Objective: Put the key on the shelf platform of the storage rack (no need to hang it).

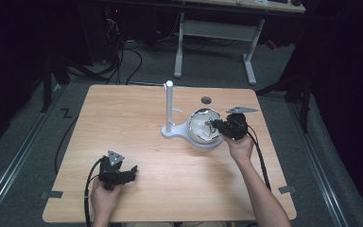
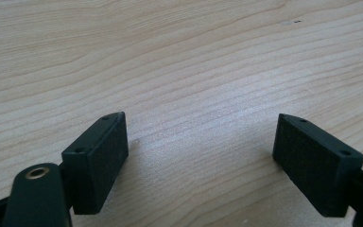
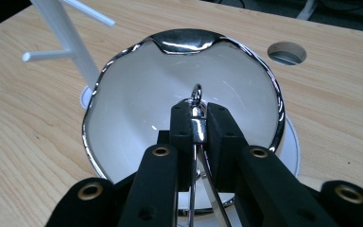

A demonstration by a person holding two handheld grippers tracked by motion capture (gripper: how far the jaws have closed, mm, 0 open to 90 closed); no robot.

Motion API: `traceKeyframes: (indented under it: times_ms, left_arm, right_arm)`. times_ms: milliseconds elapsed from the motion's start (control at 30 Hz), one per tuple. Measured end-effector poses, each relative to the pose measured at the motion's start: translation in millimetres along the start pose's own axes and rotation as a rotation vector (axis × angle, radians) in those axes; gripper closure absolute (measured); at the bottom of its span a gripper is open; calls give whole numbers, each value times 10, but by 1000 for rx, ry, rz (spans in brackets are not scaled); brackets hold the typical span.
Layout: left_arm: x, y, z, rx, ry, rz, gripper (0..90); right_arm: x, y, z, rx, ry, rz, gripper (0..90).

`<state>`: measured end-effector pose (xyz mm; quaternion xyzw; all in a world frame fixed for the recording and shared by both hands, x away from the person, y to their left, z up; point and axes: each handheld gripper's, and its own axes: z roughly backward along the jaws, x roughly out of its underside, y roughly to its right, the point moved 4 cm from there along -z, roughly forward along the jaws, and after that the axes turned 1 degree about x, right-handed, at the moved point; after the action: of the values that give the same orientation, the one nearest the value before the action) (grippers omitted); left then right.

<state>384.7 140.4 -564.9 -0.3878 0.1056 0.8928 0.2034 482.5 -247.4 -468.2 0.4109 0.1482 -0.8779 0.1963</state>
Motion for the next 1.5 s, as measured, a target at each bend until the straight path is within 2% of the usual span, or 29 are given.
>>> traceKeyframes:
  times_ms: [100,267,533,767,1033,1167,1400,1500]
  left_arm:
    - [0,0,0,0,0,0,191]
    - [0,-1,1,1,1,1,192]
    - [0,0,0,1,0,0,192]
    - [0,1,0,1,0,0,191]
    - [0,1,0,0,0,0,191]
    - [0,1,0,0,0,0,191]
    - [0,3,0,2,0,-3,191]
    - [0,4,0,2,0,-2,191]
  right_arm:
    - [-39,2,-26,5,4,5,822]
    - [-101,-55,-123,13,-19,26,822]
    - [-84,-63,-281,22,-52,8,821]
    - [-85,-60,-358,34,-63,3,820]
    - [-115,-83,-408,50,-73,25,817]
    - [-122,-75,-402,50,-54,16,723]
    - [-126,-57,-329,46,-37,15,674]
    - [-130,-79,-266,43,-36,33,636]
